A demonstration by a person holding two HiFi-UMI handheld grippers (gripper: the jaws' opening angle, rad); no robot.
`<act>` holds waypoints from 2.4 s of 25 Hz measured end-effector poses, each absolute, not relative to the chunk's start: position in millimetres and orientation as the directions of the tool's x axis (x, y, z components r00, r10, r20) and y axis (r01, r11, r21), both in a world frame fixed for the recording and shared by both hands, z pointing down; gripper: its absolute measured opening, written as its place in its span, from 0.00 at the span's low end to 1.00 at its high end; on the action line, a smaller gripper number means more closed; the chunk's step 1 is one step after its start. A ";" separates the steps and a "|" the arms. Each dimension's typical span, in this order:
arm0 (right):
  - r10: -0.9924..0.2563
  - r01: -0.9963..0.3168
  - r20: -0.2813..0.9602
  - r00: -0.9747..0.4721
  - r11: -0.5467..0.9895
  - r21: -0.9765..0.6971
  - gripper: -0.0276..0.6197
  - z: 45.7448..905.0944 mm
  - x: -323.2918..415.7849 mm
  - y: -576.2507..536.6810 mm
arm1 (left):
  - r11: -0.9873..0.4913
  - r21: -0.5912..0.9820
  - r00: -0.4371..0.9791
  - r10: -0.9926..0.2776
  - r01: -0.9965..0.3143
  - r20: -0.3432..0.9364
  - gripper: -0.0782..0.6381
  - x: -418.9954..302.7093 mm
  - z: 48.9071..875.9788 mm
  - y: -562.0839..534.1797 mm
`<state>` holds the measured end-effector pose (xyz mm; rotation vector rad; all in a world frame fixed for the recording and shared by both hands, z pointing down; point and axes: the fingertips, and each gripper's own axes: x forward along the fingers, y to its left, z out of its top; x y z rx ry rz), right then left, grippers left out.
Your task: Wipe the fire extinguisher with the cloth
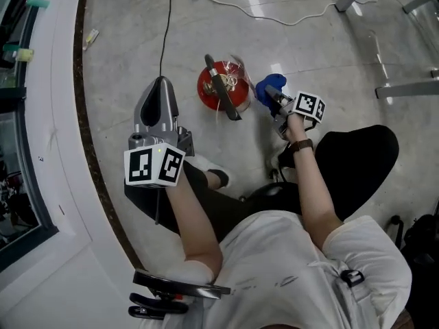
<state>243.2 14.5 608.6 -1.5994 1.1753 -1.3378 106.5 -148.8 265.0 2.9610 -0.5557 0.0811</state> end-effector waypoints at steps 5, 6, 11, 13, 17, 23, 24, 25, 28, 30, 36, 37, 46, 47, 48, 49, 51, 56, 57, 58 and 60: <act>-0.998 -0.309 -0.066 -0.011 0.066 -0.949 0.14 404.8 248.5 13.7 | -0.937 0.124 0.945 -0.326 -0.327 0.028 0.11 116.8 252.8 -144.1; -0.989 -0.309 -0.138 -0.050 0.147 -0.940 0.14 377.0 241.1 9.2 | -0.939 0.126 0.947 -0.320 -0.319 0.013 0.11 117.6 252.4 -144.5; -0.946 -0.228 -0.228 -0.231 0.281 -0.932 0.14 341.7 186.0 -19.8 | -0.936 0.138 0.946 -0.325 -0.323 0.010 0.11 119.5 250.1 -140.9; -0.946 -0.203 -0.205 -0.249 0.258 -0.944 0.14 356.2 171.4 -29.7 | -0.937 0.133 0.946 -0.324 -0.322 0.010 0.11 117.6 249.1 -140.9; -0.954 -0.161 -0.209 -0.214 0.245 -0.956 0.14 383.8 172.7 -31.3 | -0.933 0.134 0.942 -0.334 -0.333 0.013 0.11 111.0 250.1 -148.0; -0.996 -0.211 -0.012 -0.090 0.031 -0.977 0.14 485.5 214.7 -24.1 | -0.927 0.154 0.940 -0.342 -0.341 0.023 0.11 110.4 263.7 -152.1; -0.996 -0.182 0.038 -0.078 -0.023 -0.983 0.14 513.8 214.3 -26.7 | -0.926 0.157 0.939 -0.342 -0.343 0.032 0.11 111.4 266.5 -151.7; -0.997 -0.110 0.064 -0.051 -0.059 -0.992 0.14 541.7 214.0 -29.0 | -0.925 0.157 0.938 -0.343 -0.345 0.042 0.11 112.4 268.9 -151.3; -0.991 0.052 0.126 0.034 -0.124 -0.991 0.14 624.2 219.9 -29.8 | -0.933 0.133 0.942 -0.328 -0.335 0.069 0.11 116.9 276.3 -150.1; -0.978 0.121 0.193 0.079 -0.182 -0.976 0.14 675.0 222.3 -25.6 | -0.929 0.131 0.937 -0.336 -0.346 0.095 0.11 118.7 279.2 -150.4; -0.928 0.260 0.332 0.172 -0.282 -0.924 0.14 768.3 217.2 -17.2 | -0.914 0.124 0.918 -0.369 -0.387 0.146 0.11 118.7 291.8 -166.1; -0.909 0.242 0.384 0.161 -0.341 -0.908 0.14 782.0 215.6 -15.8 | -0.913 0.121 0.916 -0.370 -0.389 0.152 0.11 119.8 294.4 -168.8; -0.838 0.024 0.539 -0.079 -0.543 -0.840 0.14 781.3 228.4 -22.3 | -0.917 0.110 0.920 -0.371 -0.384 0.126 0.11 136.2 278.5 -186.0; -0.884 -0.014 0.462 -0.071 -0.462 -0.887 0.14 742.1 242.5 -30.5 | -0.914 0.110 0.919 -0.378 -0.389 0.112 0.11 136.5 271.0 -187.1; -0.928 -0.057 0.369 -0.054 -0.366 -0.929 0.14 693.8 257.8 -37.5 | -0.912 0.109 0.917 -0.386 -0.395 0.096 0.11 136.3 262.9 -187.8; -0.960 -0.101 0.277 -0.036 -0.273 -0.957 0.14 640.6 271.7 -41.7 | -0.910 0.109 0.916 -0.393 -0.399 0.078 0.11 136.0 255.0 -187.6; -0.994 -0.156 0.106 -0.024 -0.101 -0.983 0.14 533.7 290.6 -45.1 | -0.912 0.120 0.920 -0.391 -0.393 0.043 0.11 136.7 242.9 -185.3; -0.907 -0.238 -0.283 -0.312 0.363 -0.901 0.14 339.5 257.5 -58.0 | -0.918 0.143 0.929 -0.369 -0.369 0.030 0.11 143.1 242.2 -179.6; -0.878 -0.241 -0.294 -0.377 0.399 -0.885 0.14 325.2 238.1 -61.1 | -0.918 0.143 0.929 -0.369 -0.370 0.031 0.11 143.0 242.6 -178.9; -0.859 -0.245 -0.285 -0.424 0.412 -0.877 0.14 320.1 219.5 -63.8 | -0.918 0.143 0.928 -0.371 -0.371 0.030 0.11 142.4 242.2 -178.2; -0.868 -0.276 -0.228 -0.441 0.373 -0.886 0.14 334.2 196.8 -67.2 | -0.917 0.145 0.928 -0.372 -0.371 0.024 0.11 140.5 241.4 -176.7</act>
